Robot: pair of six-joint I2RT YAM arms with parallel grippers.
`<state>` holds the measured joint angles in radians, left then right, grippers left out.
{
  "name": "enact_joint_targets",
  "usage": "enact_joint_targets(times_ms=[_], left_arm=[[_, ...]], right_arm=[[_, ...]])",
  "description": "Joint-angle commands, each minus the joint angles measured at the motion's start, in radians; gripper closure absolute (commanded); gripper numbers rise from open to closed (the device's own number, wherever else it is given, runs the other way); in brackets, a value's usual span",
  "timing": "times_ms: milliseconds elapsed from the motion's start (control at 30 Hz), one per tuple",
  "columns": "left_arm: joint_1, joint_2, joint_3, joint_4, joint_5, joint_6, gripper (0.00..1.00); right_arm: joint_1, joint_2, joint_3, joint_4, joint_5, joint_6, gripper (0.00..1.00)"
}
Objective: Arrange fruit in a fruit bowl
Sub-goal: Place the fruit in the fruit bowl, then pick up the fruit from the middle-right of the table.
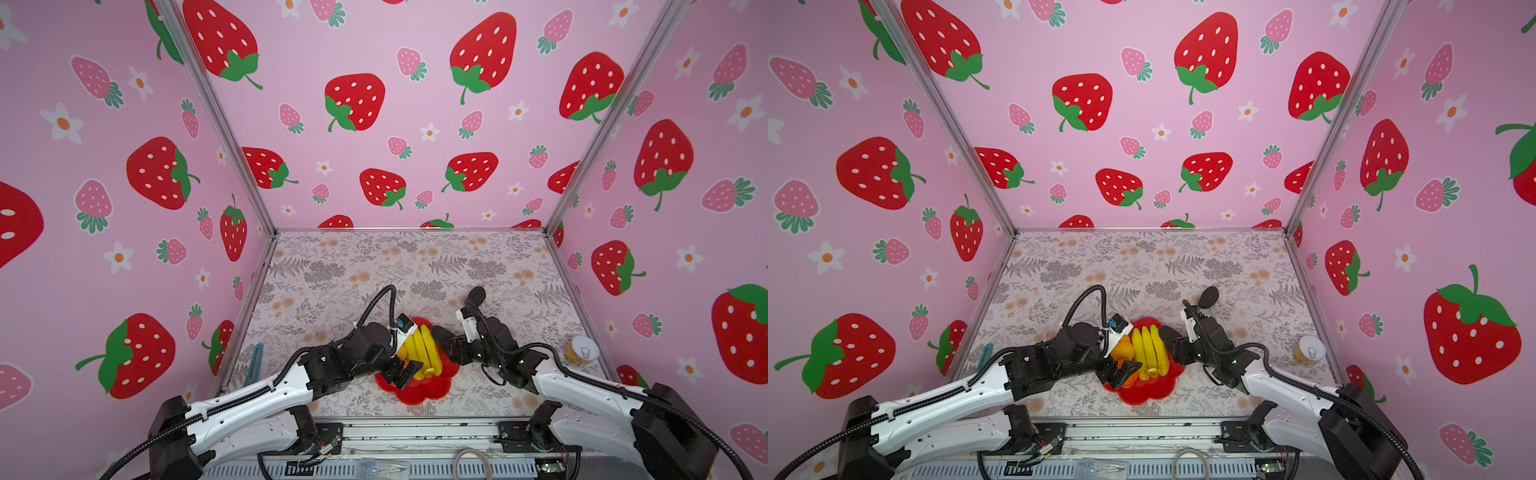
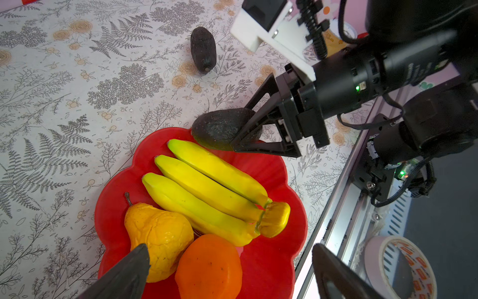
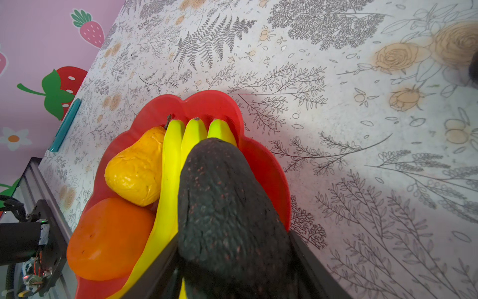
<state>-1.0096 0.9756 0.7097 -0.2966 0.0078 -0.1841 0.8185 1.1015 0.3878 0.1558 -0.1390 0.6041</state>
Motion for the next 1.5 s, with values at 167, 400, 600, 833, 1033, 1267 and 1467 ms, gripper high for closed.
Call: enact_joint_targets(times_ms=[167,400,600,833,1033,1267,1467], left_arm=[[0.005,-0.009,0.015,-0.032,-0.021,0.008,0.01],[0.004,-0.049,0.001,-0.059,-0.046,-0.012,0.01],[0.003,-0.074,-0.017,-0.04,-0.046,-0.01,0.01],[0.003,-0.035,-0.002,-0.02,-0.044,0.006,0.01],[0.004,0.014,0.014,0.018,-0.033,0.013,0.01],[0.003,0.054,0.028,0.031,-0.037,0.017,0.01],[0.003,0.059,0.034,0.036,-0.047,0.017,0.01]], right_arm=[[0.021,0.042,0.051,0.006,0.021,-0.017,0.3],[0.021,0.007,0.082,-0.028,0.098,-0.038,0.24],[-0.032,-0.028,0.164,-0.099,0.204,-0.099,0.16],[-0.322,0.08,0.188,0.016,0.126,-0.106,0.12],[-0.455,0.379,0.35,0.058,0.151,-0.116,0.12],[-0.467,0.563,0.435,0.084,0.108,-0.101,0.13],[-0.467,0.579,0.418,0.045,0.101,-0.113,0.28]])
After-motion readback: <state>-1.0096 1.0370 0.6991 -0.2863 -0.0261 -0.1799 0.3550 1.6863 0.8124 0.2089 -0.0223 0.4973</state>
